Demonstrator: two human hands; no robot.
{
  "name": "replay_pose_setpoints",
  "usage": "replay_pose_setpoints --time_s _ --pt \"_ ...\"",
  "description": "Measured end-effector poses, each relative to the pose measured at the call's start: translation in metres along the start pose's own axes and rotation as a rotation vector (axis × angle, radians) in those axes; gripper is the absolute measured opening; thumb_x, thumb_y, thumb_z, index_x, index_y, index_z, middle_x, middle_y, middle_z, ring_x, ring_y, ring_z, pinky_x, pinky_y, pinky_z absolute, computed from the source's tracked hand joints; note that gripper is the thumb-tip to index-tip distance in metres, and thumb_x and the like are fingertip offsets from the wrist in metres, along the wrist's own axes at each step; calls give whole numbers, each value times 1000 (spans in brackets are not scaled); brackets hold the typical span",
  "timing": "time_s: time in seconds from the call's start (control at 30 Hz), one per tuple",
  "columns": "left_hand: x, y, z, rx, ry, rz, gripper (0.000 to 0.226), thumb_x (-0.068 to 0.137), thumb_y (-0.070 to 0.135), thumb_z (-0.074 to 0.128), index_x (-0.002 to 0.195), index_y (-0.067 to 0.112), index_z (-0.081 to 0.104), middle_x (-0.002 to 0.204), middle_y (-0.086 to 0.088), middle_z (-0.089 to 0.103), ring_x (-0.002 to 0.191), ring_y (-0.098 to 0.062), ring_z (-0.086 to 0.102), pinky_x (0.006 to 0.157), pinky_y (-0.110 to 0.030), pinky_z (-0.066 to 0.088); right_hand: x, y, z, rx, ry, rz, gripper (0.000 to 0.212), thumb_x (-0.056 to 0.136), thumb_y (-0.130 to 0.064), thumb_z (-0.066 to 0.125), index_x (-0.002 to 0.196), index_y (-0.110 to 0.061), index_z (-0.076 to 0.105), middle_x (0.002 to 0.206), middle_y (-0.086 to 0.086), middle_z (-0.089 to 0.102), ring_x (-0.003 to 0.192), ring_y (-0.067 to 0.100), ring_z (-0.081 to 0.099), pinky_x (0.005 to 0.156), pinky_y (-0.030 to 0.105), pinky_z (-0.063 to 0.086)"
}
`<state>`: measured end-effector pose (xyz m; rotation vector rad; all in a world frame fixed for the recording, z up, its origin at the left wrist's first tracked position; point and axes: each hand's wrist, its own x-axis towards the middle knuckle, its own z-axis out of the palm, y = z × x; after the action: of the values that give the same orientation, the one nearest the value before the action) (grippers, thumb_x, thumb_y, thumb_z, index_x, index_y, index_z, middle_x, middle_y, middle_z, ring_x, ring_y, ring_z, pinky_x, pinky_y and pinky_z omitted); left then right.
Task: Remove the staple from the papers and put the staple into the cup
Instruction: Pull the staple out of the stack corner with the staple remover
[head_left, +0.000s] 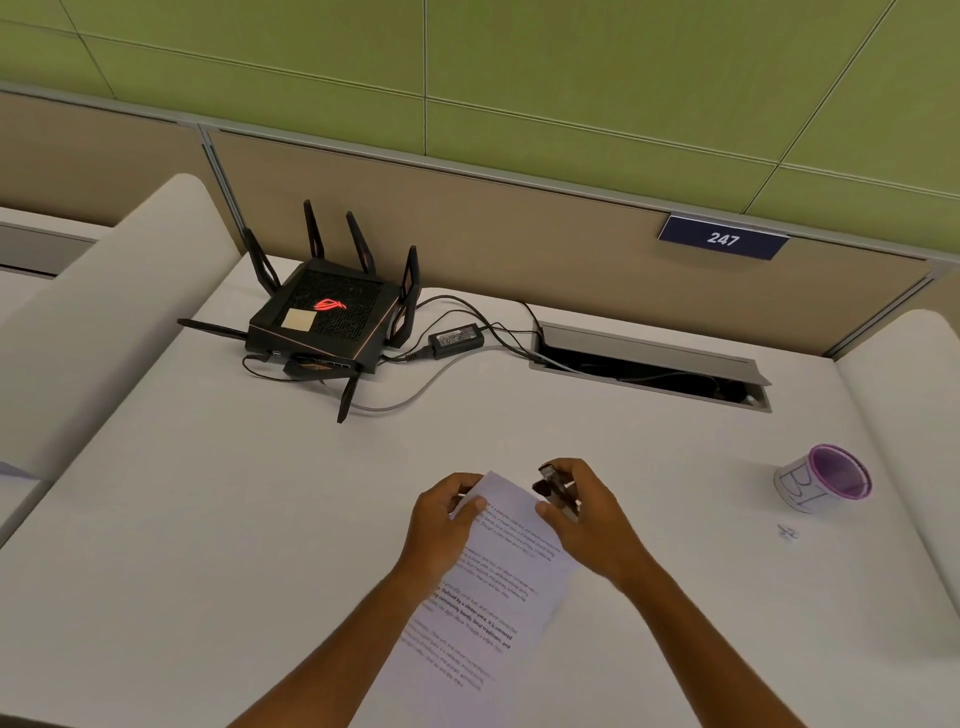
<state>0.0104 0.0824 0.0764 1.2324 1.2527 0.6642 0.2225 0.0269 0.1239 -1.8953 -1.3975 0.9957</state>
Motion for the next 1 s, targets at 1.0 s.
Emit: replay_pose_setpoints --time_s 1.0 --pt "-55 60 31 -58 89 245 27 97 29 74 123 37 73 126 21 71 121 -1 65 90 -5 54 -58 -29 57 336 424 -12 8 95 -19 73 91 -23 78 77 -10 74 71 17 70 73 36 65"
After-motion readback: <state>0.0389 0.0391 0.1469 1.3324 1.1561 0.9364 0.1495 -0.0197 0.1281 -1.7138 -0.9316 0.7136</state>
